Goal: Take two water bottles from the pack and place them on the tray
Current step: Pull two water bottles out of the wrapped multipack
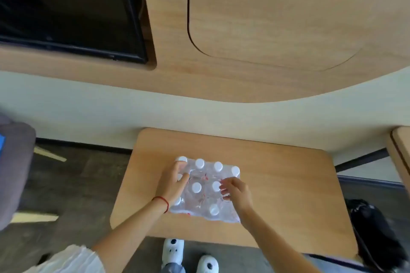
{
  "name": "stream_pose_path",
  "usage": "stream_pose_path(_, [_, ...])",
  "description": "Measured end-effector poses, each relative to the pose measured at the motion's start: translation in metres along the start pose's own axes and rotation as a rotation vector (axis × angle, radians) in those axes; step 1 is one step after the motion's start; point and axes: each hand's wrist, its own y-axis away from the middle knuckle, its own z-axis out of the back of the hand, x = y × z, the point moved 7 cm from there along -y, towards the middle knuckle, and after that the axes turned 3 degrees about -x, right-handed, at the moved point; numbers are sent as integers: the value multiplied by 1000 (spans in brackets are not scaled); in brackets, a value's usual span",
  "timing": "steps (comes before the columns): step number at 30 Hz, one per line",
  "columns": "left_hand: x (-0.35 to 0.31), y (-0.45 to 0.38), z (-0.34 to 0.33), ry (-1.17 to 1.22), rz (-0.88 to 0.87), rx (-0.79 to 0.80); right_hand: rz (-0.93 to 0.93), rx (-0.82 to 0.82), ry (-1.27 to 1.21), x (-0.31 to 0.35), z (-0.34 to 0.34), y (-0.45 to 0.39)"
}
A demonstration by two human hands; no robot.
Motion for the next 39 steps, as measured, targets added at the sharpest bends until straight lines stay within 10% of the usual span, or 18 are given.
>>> stream_pose_path(10, [72, -12, -67, -595, -228, 238, 394, -107, 596, -35, -10, -29])
stream_pose_path(18, [78, -14, -72, -627, -187, 301, 370, -58, 1169, -22, -43, -51])
stream_pose_path(39, [64, -11, -65, -539, -187, 275, 620, -17, 807, 84, 1, 10])
